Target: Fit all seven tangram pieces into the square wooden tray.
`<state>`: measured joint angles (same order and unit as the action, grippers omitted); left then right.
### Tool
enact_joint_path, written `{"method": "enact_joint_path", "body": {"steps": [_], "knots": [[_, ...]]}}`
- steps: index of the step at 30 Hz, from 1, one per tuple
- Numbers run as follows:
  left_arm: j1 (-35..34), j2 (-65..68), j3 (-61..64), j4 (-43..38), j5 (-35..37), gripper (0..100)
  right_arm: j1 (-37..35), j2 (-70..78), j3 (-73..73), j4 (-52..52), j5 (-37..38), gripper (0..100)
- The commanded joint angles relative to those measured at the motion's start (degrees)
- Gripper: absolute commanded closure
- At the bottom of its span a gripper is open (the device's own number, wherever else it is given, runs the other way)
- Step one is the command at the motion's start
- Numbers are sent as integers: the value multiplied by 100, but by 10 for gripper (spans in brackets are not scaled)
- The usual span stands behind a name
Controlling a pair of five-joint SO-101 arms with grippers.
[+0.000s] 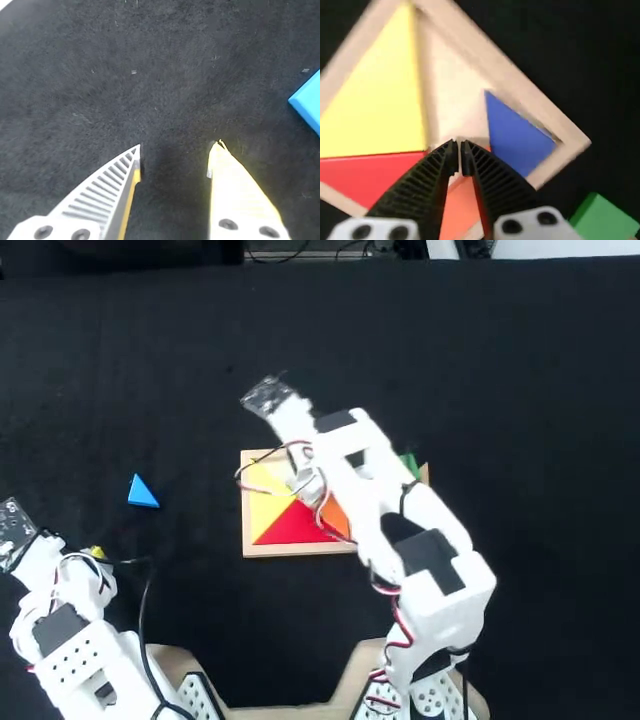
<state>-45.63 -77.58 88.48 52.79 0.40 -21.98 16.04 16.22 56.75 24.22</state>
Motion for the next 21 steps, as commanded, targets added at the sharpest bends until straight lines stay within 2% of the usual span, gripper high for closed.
{"method": "enact_joint_path", "body": {"steps": [1,9,16,21], "knots": [[75,-62,-40,-97,-44,783,176,-31,-400,185,26,988],[75,-62,-40,-97,-44,783,0,-48,-532,343,18,988],[75,-62,-40,-97,-44,780,-141,-567,-92,343,18,988],[84,-62,-75,-53,-308,779,202,-1253,127,791,0,988]]}}
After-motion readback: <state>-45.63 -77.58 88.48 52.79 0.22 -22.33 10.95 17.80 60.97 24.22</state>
